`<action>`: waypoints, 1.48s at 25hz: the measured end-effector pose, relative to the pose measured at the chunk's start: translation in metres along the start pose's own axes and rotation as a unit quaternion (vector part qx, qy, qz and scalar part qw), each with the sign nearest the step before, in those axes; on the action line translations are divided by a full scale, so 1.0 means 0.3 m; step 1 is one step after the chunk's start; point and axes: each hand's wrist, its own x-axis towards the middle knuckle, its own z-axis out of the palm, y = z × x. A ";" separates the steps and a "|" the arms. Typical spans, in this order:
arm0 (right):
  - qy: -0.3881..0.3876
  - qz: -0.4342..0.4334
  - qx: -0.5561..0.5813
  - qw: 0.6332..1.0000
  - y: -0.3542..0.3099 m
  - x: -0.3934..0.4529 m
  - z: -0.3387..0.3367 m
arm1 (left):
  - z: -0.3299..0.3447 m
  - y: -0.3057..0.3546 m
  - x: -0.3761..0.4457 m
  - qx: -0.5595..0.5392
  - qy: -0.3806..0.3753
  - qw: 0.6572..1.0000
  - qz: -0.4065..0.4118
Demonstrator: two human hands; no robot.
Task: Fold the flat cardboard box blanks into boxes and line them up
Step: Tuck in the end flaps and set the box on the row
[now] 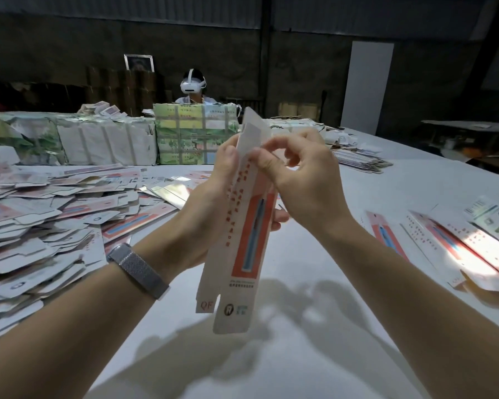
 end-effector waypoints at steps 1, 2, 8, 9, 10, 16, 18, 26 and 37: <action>-0.012 0.016 0.022 1.000 -0.010 0.011 -0.008 | -0.002 0.006 0.001 0.000 -0.009 1.000 -0.003; -0.028 0.028 0.037 0.999 -0.017 0.022 -0.017 | -0.006 0.009 0.001 0.001 -0.016 1.000 -0.010; -0.114 0.084 0.059 0.988 -0.061 0.051 -0.046 | -0.014 0.011 -0.007 0.035 -0.020 0.996 -0.085; -0.135 0.091 0.077 0.984 -0.063 0.059 -0.057 | -0.021 0.015 -0.008 0.036 -0.022 0.995 -0.094; -0.158 0.097 0.097 0.978 -0.064 0.066 -0.069 | -0.030 0.021 -0.009 0.037 -0.032 0.994 -0.100; -0.187 0.093 0.174 0.962 -0.084 0.067 -0.086 | -0.030 0.020 -0.001 0.042 -0.030 0.996 -0.078; -0.118 0.062 0.149 0.980 -0.099 0.066 -0.060 | -0.015 0.011 0.010 0.003 -0.008 0.998 -0.064; -0.082 0.088 0.275 0.954 -0.105 0.023 0.103 | -0.032 0.003 0.011 -0.096 0.023 0.994 -0.044; -0.042 0.081 0.328 0.940 -0.049 -0.061 0.131 | -0.033 -0.043 0.013 0.064 0.192 0.977 0.072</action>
